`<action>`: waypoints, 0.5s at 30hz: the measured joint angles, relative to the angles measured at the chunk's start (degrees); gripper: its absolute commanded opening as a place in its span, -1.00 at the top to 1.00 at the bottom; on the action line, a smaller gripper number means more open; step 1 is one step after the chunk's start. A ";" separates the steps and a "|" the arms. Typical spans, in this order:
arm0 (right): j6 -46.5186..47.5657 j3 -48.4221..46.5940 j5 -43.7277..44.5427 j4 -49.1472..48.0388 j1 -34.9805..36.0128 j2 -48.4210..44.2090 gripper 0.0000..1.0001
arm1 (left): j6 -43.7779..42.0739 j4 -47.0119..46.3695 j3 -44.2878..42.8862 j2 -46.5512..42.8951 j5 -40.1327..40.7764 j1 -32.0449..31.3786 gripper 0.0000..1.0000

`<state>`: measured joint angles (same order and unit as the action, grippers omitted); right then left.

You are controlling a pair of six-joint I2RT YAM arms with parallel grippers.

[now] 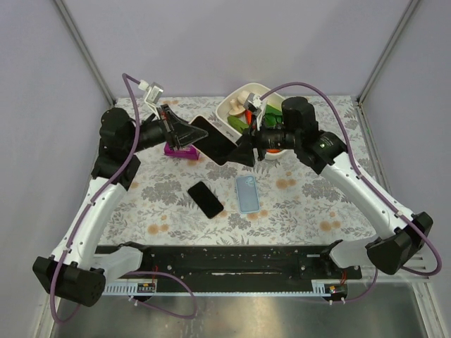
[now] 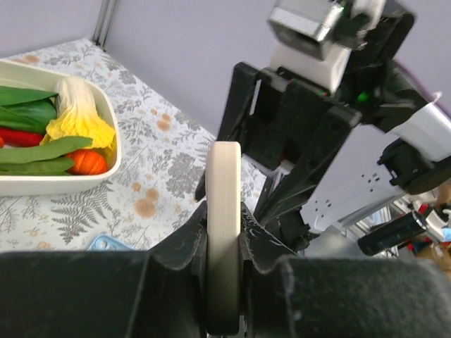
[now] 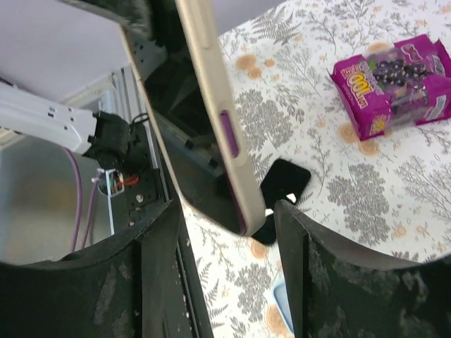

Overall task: Take the phone out of the phone case
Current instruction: Remove the phone case from the phone.

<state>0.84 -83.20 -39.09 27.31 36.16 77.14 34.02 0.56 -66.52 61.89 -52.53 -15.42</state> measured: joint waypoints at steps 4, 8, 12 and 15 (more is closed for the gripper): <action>-5.44 2.01 -4.90 -6.95 -1.38 2.03 -0.25 | 4.92 -5.07 0.26 0.00 0.70 0.20 1.00; -10.36 2.34 -10.43 -12.85 -1.51 4.92 0.04 | 8.68 -11.98 3.21 -0.02 1.07 0.52 1.00; -13.81 3.48 -15.28 -17.07 -1.53 6.40 0.89 | 10.23 -15.58 6.51 -0.07 1.14 0.57 1.00; -14.56 4.59 -22.25 -17.99 -1.95 6.47 1.00 | 9.81 -17.03 8.07 -1.03 -1.81 0.68 0.79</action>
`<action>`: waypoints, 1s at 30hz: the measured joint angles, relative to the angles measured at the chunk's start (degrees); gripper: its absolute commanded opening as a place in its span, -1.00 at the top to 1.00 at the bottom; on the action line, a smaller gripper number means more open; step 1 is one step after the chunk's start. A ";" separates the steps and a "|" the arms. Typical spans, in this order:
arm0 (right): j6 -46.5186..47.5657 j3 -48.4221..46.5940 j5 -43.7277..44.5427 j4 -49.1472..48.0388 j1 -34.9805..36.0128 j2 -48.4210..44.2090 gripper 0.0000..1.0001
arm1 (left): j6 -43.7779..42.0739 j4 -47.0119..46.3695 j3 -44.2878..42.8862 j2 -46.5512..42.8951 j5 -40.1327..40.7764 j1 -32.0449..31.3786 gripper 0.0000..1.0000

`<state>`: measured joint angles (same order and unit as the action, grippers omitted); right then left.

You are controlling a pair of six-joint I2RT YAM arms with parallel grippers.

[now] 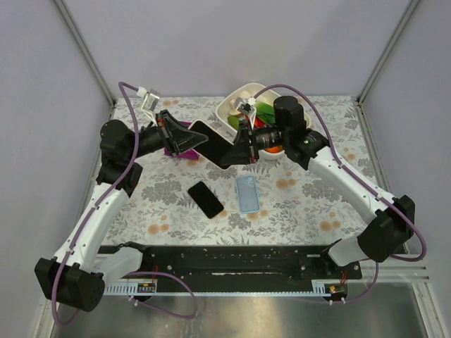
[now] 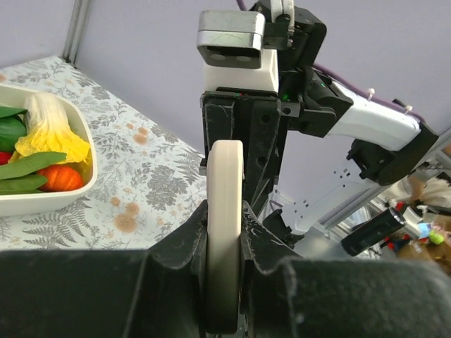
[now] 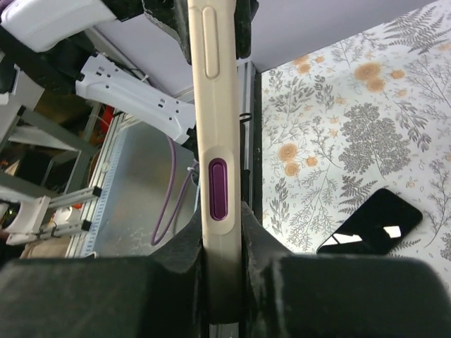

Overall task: Take the phone out of the phone case
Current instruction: Remove the phone case from the phone.

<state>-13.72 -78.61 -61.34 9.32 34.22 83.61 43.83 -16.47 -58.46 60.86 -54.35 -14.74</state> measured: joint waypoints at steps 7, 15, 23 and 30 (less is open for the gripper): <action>12.52 -2.21 -2.38 11.10 -0.11 0.00 1.00 | -18.14 13.57 -0.35 -3.96 -2.29 -0.74 0.08; 26.32 -5.90 1.31 28.74 -1.86 0.17 1.00 | -37.00 33.73 -0.48 -3.45 -6.75 -0.52 -0.59; 44.15 -15.69 5.86 49.64 1.16 3.30 1.00 | -60.63 59.78 -17.53 4.37 -8.26 -0.83 -0.98; 52.09 -15.98 11.52 58.95 5.70 4.39 1.00 | -76.65 76.00 -25.07 7.69 -6.03 -6.51 -0.86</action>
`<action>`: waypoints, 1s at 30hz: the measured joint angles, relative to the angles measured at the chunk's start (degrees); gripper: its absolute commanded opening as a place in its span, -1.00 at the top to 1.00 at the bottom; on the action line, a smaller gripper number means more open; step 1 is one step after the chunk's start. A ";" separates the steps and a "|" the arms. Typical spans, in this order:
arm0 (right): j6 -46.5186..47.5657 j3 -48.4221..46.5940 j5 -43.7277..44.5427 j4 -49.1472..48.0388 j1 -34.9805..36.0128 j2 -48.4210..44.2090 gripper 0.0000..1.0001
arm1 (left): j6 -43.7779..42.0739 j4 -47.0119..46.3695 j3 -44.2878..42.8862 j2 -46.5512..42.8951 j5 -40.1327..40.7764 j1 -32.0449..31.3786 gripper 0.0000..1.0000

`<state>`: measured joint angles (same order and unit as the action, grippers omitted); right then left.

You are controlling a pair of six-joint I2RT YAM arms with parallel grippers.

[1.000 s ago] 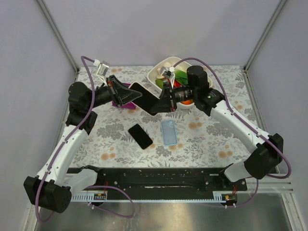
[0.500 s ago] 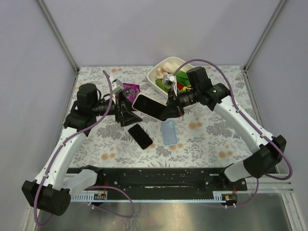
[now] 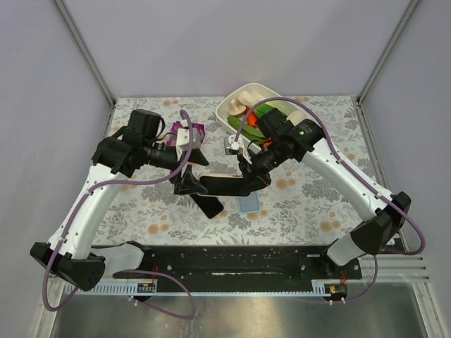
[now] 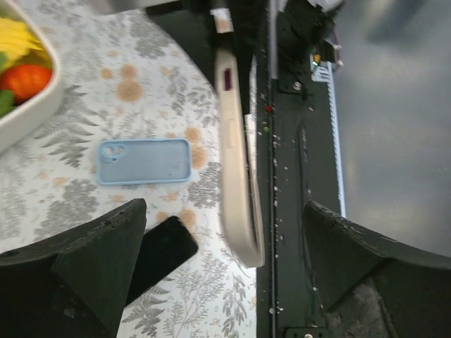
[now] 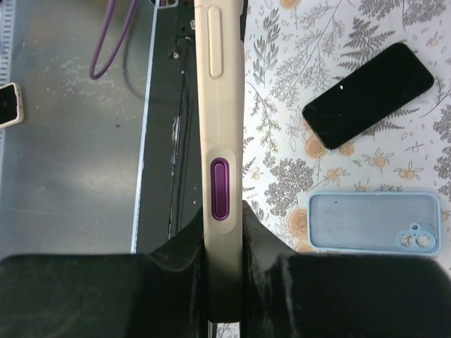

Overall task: Take the phone out of the phone case
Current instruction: Remove the phone case from the phone.

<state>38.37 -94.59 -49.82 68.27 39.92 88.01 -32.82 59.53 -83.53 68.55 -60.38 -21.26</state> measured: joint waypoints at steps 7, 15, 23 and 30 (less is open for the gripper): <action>2.03 -2.01 2.86 2.32 0.59 1.01 1.00 | -3.15 3.67 3.08 0.72 2.73 -6.19 -0.31; 2.34 -2.82 3.96 2.54 0.85 1.01 1.00 | -1.36 0.83 5.40 2.12 4.09 -8.72 0.53; 0.79 -2.82 6.47 1.77 1.05 0.87 0.74 | 2.40 -1.14 5.49 3.91 5.31 -8.85 1.00; -3.89 -2.01 8.17 -3.37 1.09 -1.44 -0.49 | 6.01 -7.67 11.78 0.22 5.01 -6.45 1.00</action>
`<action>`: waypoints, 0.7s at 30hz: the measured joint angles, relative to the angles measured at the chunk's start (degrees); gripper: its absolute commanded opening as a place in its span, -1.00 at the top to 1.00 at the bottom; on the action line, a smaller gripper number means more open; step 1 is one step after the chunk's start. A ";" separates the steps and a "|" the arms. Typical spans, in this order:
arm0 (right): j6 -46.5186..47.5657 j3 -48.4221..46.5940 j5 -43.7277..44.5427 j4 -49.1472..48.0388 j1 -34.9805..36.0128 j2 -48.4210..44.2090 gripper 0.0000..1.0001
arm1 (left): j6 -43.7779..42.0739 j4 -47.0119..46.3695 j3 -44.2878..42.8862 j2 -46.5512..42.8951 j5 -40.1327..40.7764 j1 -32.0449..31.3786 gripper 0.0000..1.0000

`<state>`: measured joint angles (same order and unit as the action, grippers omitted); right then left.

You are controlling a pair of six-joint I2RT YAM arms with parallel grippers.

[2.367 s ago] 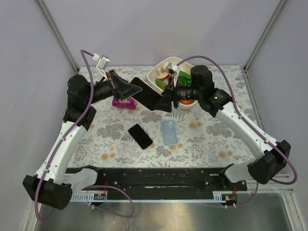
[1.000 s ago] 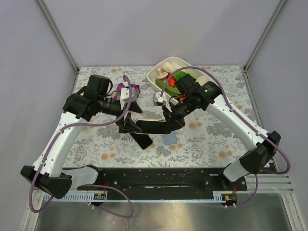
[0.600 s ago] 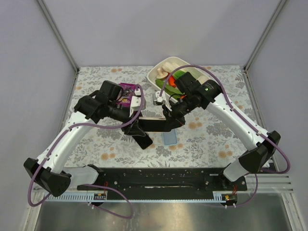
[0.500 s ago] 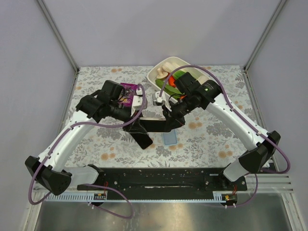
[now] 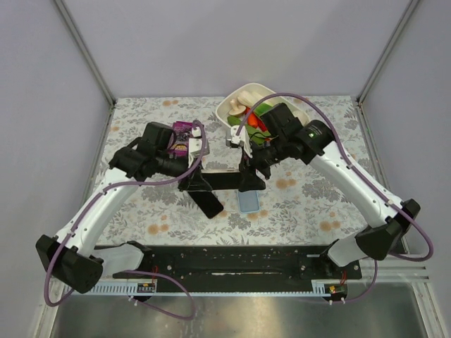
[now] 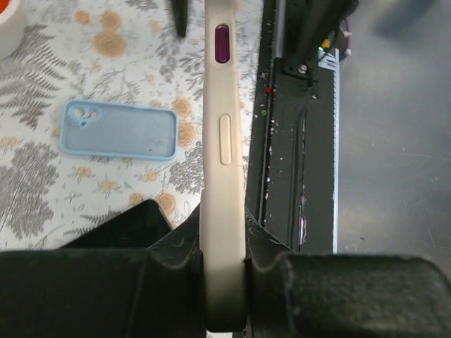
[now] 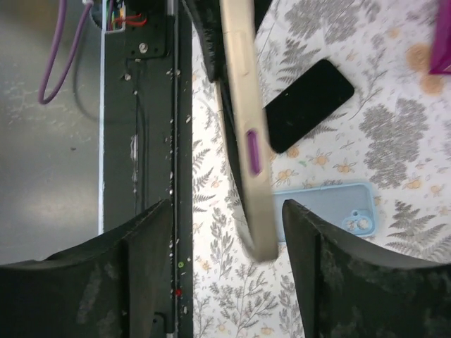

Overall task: Take the phone out of the phone case
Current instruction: Remove the phone case from the phone.

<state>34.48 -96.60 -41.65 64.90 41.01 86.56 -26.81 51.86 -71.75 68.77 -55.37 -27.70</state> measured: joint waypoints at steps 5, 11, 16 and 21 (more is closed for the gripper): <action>-4.15 1.57 0.63 -8.00 -0.24 -5.03 -0.53 | 2.64 -3.41 3.72 -3.21 -4.50 7.34 1.00; -13.84 4.57 0.42 -19.12 -3.08 -8.72 -0.50 | 11.52 -14.16 8.87 -10.56 -10.95 16.11 1.00; -23.19 9.99 -2.73 -29.18 -6.71 -9.62 -0.45 | 25.35 -28.65 14.23 -15.50 -14.97 19.56 1.00; -28.22 10.43 -9.33 -35.19 -7.45 -7.21 -0.34 | 40.72 -45.38 18.53 -16.20 -17.88 19.58 1.00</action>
<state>6.26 -86.17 -50.98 29.71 33.56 79.35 13.91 6.48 -53.21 52.58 -73.25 -8.12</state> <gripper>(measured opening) 0.698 0.177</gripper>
